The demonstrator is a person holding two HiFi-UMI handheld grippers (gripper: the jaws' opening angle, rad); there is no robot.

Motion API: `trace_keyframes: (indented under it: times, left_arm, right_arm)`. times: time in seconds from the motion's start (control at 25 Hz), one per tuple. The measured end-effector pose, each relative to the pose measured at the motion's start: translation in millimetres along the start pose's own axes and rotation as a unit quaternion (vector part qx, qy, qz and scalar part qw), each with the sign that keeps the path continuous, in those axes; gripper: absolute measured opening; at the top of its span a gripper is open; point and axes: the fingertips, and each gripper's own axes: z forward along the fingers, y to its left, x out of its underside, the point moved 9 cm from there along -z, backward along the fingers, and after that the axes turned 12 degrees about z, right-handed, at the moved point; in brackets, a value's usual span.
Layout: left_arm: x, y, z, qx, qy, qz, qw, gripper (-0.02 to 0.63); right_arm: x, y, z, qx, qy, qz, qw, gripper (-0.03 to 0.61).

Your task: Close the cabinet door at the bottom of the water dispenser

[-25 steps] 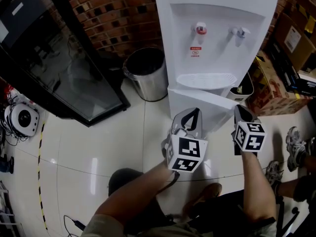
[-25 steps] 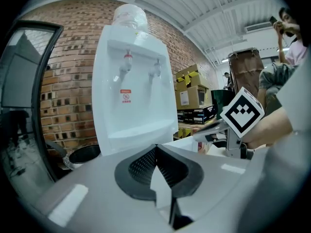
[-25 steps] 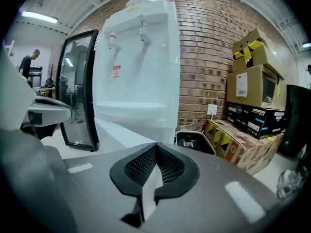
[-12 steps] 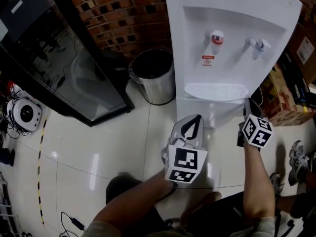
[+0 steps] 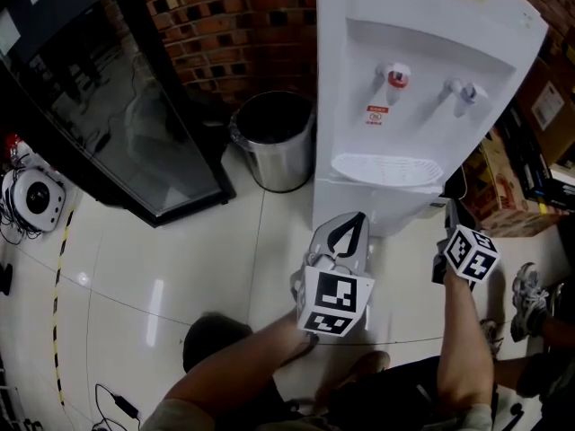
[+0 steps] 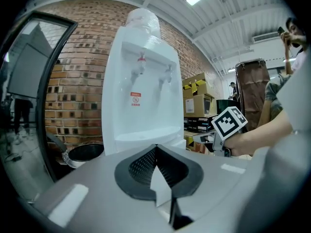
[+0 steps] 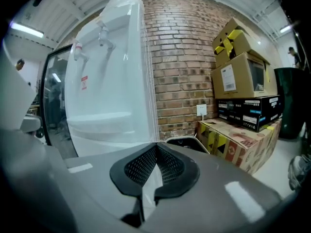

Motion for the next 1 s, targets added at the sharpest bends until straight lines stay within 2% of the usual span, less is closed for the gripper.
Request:
trace_keyframes:
  times: [0.12,0.4,0.72,1.0]
  left_arm:
    - [1,-2,-6,0.004,0.003,0.005,1.0000,0.002]
    - [0,9,-16,-0.014,0.002,0.000,0.9999,0.002]
    - [0,16,-19,-0.026,0.003,0.009,0.9996,0.002]
    - [-10,20,-28,-0.021,-0.016,0.003,0.9996,0.002]
  right_arm:
    - [10,8,10,0.005,0.032,-0.022,0.999,0.000]
    - [20,26,32,-0.004,0.051,-0.042,0.998,0.000]
    - [15,34,38,0.000,0.044,-0.047,0.998,0.000]
    - [-17,50,-3,0.012,0.007,-0.057,0.998,0.000]
